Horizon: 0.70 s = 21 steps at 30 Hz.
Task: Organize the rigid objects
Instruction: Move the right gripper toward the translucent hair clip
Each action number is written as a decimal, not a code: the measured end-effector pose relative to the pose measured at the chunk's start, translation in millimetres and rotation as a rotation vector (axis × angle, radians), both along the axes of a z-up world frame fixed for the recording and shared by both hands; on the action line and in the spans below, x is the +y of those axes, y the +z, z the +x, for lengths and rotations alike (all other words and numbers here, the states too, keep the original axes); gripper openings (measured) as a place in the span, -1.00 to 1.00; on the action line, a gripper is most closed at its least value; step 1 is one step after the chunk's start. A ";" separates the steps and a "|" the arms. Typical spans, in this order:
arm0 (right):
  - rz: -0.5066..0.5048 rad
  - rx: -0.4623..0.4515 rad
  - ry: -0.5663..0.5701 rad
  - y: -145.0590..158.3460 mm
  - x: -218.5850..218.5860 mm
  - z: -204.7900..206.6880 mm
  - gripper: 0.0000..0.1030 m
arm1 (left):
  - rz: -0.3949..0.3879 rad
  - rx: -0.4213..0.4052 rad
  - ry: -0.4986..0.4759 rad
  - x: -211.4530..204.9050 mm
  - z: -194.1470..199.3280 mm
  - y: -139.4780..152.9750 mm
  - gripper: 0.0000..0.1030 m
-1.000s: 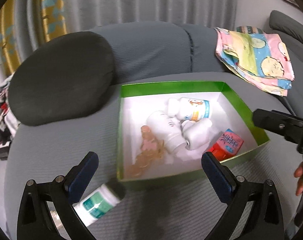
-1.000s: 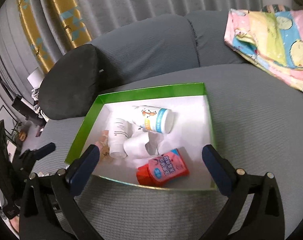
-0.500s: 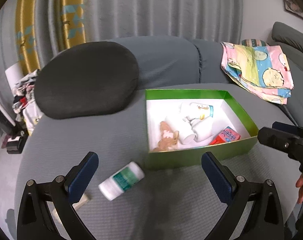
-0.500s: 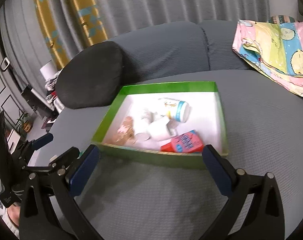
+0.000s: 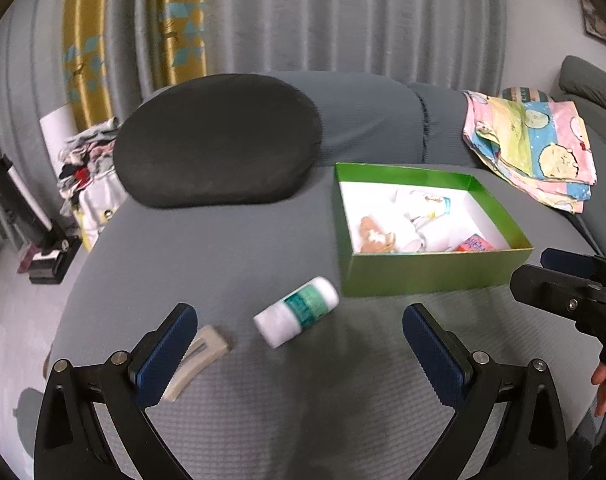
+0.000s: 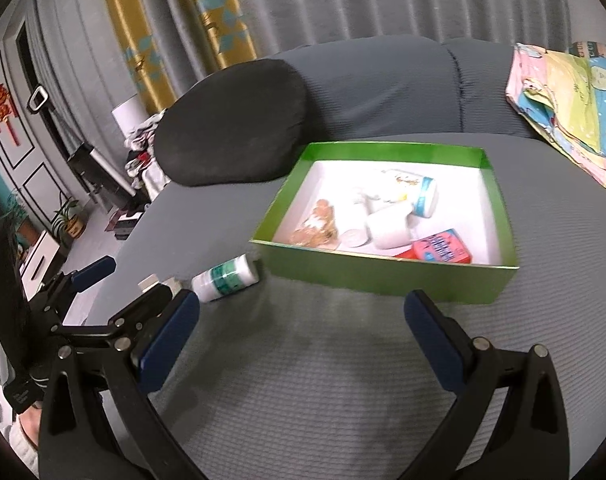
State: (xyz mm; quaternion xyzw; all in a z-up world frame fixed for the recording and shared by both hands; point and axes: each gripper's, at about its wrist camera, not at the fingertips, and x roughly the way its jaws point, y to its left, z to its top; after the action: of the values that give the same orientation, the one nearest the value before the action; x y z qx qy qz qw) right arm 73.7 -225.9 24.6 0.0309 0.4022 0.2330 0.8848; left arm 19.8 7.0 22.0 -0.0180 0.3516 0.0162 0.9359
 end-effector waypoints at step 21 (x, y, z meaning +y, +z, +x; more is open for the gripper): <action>-0.051 0.106 0.196 -40.3 103.4 7.9 0.98 | -0.103 0.125 0.137 91.4 -17.6 -66.2 0.99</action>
State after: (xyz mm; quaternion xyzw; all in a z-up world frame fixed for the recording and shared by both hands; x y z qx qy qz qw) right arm 81.6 -122.5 -15.8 -0.0188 0.4554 0.3060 0.8358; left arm 2.2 98.4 -44.2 -0.0890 0.4078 0.0630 0.9065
